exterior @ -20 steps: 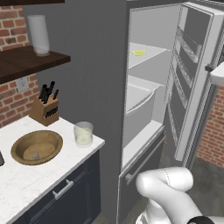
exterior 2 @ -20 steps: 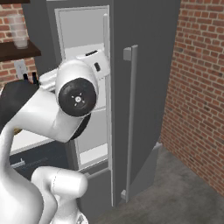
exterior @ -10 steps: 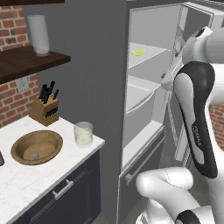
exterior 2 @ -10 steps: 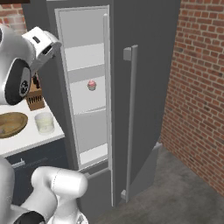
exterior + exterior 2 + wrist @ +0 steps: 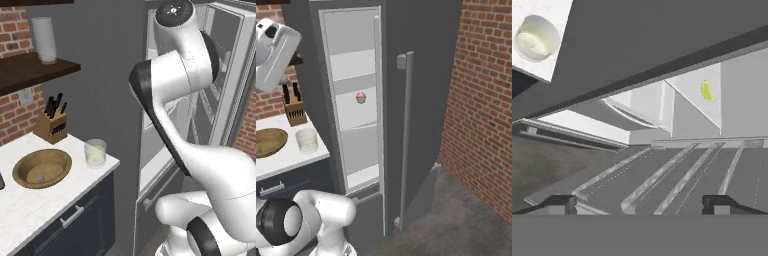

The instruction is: Grab a lemon wedge from the fridge and one ice cube from the ice bowl, and put them in the glass of lemonade.

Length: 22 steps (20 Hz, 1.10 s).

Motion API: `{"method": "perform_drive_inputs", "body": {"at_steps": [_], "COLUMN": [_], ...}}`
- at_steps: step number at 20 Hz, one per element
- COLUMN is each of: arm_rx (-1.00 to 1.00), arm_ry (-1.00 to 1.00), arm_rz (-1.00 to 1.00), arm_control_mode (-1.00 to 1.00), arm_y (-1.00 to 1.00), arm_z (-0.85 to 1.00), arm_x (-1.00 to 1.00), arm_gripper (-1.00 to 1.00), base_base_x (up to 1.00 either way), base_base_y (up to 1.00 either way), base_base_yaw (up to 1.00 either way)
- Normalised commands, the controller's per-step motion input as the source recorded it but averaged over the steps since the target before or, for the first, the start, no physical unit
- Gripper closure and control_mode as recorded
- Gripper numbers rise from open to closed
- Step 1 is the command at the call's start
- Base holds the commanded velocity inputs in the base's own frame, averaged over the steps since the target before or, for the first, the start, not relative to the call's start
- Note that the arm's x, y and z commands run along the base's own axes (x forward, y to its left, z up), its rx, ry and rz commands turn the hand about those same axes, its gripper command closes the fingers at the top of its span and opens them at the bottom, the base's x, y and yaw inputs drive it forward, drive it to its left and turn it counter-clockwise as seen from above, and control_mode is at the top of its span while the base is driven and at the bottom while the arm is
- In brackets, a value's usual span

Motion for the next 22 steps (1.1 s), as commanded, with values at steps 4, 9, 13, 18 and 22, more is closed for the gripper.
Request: {"method": "perform_drive_inputs", "body": {"at_steps": [4,9,13,18,22], "arm_rx": [-0.31,-0.18,-0.14,-0.18,-0.2], "arm_ry": [0.09,0.0,0.0,0.02,0.13], "arm_rz": [-0.15,-0.1,-0.08,-0.11,-0.12], "arm_control_mode": [-1.0,-1.0,-1.0,-1.0,-1.0], "arm_y": [-0.17,-0.42,-0.59,-0.5,-0.51], "arm_z": [-0.65,-0.77,-0.52,-0.18,0.0], "arm_x": [0.39,0.52,0.73,0.68,0.44], "arm_gripper": [-1.0,-1.0,-1.0,-1.0,-1.0], "base_base_x": [0.0,0.0,0.0,0.0,0.0], "base_base_y": [0.0,0.0,0.0,0.0,0.0], "base_base_yaw": [0.0,0.0,0.0,0.0,0.0]}}
